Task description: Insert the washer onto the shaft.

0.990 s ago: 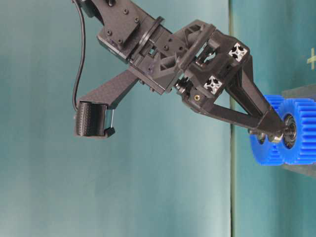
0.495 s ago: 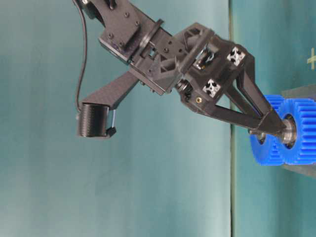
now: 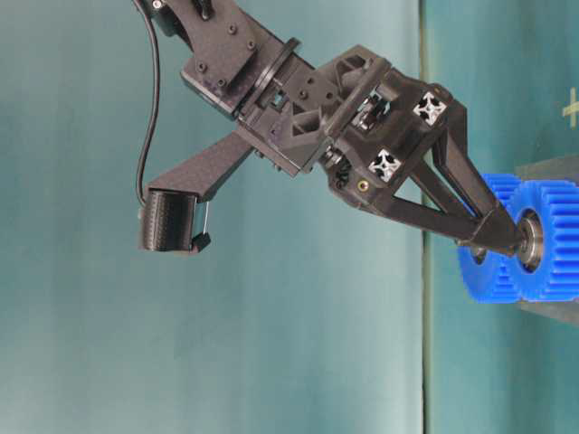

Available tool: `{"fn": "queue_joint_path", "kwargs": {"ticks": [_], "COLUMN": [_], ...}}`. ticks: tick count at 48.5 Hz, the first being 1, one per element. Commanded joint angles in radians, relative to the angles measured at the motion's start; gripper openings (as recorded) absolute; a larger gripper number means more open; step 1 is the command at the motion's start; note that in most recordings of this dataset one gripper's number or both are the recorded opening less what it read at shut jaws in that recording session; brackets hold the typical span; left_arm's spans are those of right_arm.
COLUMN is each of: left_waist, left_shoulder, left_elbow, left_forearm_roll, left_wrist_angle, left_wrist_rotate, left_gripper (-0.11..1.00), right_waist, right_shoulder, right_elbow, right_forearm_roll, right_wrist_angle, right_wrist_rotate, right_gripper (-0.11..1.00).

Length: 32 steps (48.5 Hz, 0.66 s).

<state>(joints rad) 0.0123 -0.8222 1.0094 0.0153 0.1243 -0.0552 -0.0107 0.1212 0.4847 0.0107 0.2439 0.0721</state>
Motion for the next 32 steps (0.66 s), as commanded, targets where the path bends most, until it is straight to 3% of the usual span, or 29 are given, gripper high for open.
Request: {"fn": "queue_joint_path", "kwargs": {"ticks": [1,32], "left_waist": [0.0,0.002], "left_shoulder": [0.0,0.002], "left_elbow": [-0.008,0.006], "left_forearm_roll": [0.003,0.005], "left_wrist_angle": [-0.025,-0.067], "left_wrist_rotate": [-0.002,0.0], "left_gripper": [0.01,0.01], "right_waist": [0.002,0.002], "right_shoulder": [-0.034,-0.186], "right_elbow": [-0.023,-0.02], "right_forearm_roll": [0.0,0.0], "right_wrist_angle": [-0.002,0.222], "right_wrist_rotate": [-0.011,-0.012], "right_gripper": [0.79,0.78]}}
